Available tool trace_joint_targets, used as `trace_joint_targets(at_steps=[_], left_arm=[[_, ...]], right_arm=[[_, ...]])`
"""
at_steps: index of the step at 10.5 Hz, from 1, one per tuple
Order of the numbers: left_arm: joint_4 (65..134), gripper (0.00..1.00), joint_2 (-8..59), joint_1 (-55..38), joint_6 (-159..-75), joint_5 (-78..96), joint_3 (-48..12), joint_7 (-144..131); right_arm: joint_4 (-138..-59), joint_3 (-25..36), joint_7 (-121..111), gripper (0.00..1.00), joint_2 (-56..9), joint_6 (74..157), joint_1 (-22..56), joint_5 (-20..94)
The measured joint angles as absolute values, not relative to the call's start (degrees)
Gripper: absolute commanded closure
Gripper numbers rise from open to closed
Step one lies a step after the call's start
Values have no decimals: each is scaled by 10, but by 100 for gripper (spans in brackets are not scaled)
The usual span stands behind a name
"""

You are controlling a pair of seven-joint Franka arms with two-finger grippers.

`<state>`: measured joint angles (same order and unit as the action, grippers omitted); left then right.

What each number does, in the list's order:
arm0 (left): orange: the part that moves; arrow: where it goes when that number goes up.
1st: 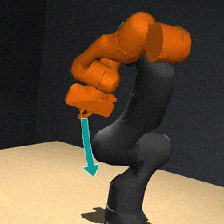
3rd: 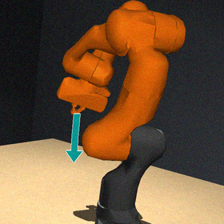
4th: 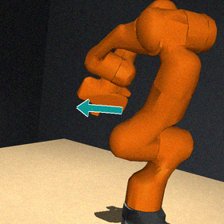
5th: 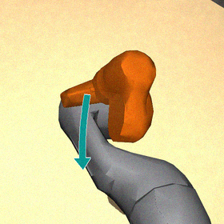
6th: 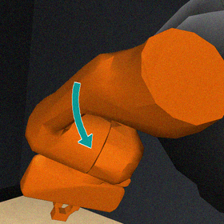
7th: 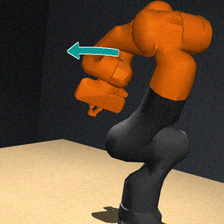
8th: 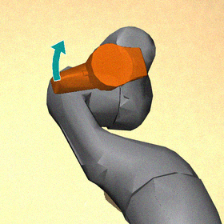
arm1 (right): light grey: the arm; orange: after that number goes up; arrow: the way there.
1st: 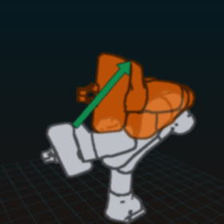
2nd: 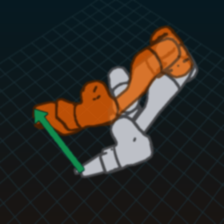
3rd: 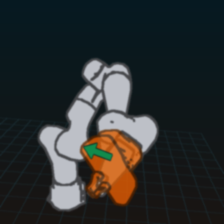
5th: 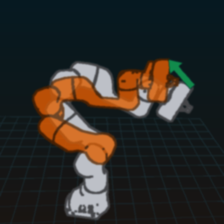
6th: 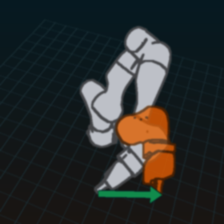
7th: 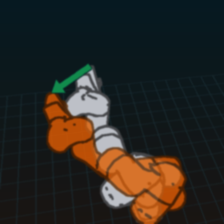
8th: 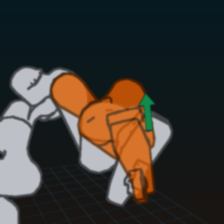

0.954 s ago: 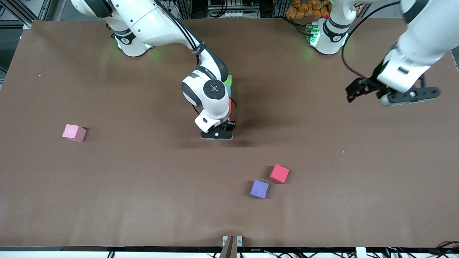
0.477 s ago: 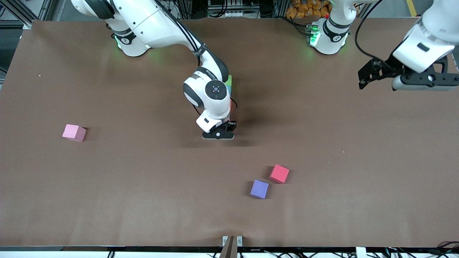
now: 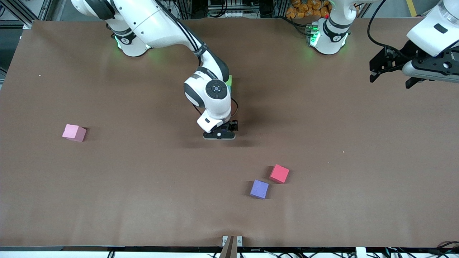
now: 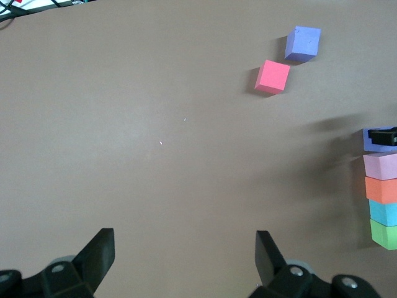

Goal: Arrange blocks into number 1

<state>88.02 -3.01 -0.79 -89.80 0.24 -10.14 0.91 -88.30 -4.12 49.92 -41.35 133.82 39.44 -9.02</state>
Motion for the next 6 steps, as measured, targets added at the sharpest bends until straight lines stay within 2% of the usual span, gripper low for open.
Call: trace_joint_targets(at_steps=[3, 6], left_arm=[[880, 0, -24, -8, -898, 0, -102, 10], [879, 0, -24, -7, -897, 0, -102, 10]], right_arm=[[-866, -38, 440, 0, -365, 1299, 356, -75], [-863, -35, 306, 0, -275, 1194, 269, -32]])
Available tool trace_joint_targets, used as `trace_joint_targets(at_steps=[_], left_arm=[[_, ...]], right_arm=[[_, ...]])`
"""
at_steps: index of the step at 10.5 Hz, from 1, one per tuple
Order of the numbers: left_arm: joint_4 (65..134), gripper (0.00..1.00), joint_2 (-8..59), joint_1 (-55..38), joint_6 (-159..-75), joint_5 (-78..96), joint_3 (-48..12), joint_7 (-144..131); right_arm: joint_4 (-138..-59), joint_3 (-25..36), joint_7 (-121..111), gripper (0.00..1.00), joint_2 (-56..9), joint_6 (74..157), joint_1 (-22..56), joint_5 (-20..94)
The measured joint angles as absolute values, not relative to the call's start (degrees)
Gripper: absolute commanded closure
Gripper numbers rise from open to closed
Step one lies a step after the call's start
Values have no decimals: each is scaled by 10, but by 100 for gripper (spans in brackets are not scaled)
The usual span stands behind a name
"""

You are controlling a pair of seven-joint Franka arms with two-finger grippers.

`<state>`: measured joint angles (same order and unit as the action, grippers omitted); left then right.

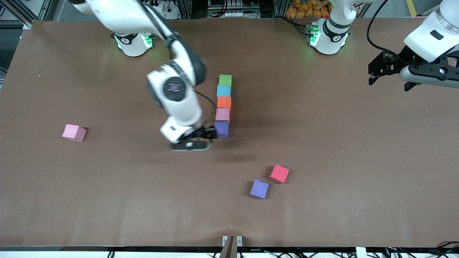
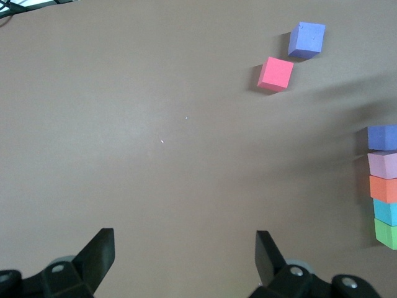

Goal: Arrange blocks into number 1

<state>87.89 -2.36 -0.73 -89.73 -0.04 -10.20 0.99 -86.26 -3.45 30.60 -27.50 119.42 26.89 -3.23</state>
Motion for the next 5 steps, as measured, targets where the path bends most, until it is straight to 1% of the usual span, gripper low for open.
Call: trace_joint_targets(at_steps=[3, 5], left_arm=[[879, 0, -24, 0, -888, -1, -101, 10], [879, 0, -23, 1, -884, -1, -101, 10]], right_arm=[[-865, -34, 185, 0, -192, 1075, 174, -29], [-866, -33, 130, 0, -139, 1019, 109, -29]])
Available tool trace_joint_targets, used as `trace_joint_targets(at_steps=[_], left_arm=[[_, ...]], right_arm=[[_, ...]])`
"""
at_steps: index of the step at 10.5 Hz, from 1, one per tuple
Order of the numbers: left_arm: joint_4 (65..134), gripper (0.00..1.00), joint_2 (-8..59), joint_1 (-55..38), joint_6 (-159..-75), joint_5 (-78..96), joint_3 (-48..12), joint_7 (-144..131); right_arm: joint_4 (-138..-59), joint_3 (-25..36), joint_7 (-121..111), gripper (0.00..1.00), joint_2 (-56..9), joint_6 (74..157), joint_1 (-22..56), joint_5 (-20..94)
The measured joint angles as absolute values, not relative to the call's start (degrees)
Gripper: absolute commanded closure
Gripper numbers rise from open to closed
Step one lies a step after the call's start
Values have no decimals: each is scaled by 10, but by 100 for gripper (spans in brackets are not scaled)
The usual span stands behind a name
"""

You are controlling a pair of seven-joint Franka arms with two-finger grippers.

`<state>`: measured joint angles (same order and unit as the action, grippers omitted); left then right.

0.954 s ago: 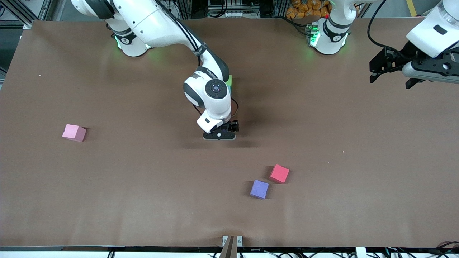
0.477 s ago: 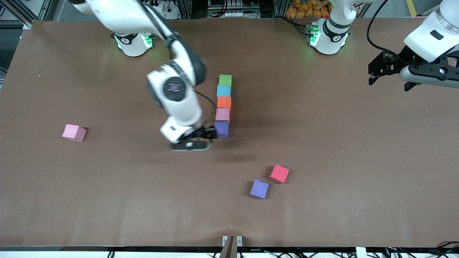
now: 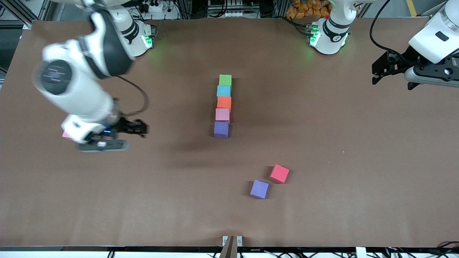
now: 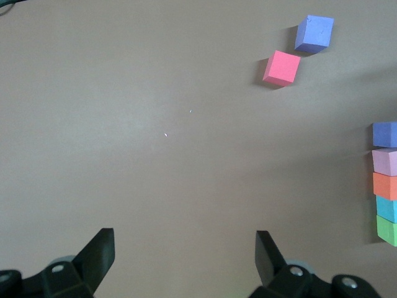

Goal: Arrange blocks into number 1

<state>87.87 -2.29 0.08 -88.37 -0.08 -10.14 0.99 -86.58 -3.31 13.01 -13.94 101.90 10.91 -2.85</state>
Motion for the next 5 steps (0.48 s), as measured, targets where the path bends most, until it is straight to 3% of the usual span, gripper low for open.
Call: trace_joint_targets(at_steps=[5], left_arm=[[879, 0, -17, 0, -865, -1, -102, 10]], right_arm=[[-870, -33, 90, 0, -30, 970, 15, -26]])
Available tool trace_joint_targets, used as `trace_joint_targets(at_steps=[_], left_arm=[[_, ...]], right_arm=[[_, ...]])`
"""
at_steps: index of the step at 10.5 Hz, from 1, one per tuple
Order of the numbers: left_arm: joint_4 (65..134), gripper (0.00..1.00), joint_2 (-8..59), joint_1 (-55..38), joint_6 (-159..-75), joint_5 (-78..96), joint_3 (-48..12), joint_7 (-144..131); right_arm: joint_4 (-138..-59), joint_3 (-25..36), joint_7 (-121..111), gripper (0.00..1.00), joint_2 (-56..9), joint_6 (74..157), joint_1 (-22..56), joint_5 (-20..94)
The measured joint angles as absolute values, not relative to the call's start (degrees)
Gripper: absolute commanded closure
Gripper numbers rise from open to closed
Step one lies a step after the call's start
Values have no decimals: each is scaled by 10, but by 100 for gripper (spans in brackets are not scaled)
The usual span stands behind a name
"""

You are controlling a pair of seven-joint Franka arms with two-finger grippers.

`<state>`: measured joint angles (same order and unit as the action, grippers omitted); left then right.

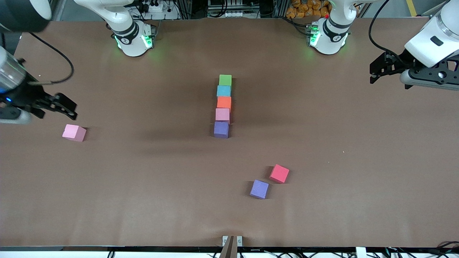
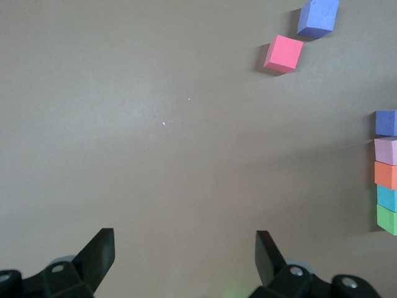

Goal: Arrange blocks into number 1

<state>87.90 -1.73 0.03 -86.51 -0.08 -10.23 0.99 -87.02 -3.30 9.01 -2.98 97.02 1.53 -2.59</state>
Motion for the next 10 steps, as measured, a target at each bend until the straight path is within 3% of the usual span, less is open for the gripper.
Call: trace_joint_targets(at_steps=[10], left_arm=[[879, 0, -17, -1, -841, -1, -108, 10]], right_arm=[[-892, 22, -20, 0, 14, 894, -19, 16]])
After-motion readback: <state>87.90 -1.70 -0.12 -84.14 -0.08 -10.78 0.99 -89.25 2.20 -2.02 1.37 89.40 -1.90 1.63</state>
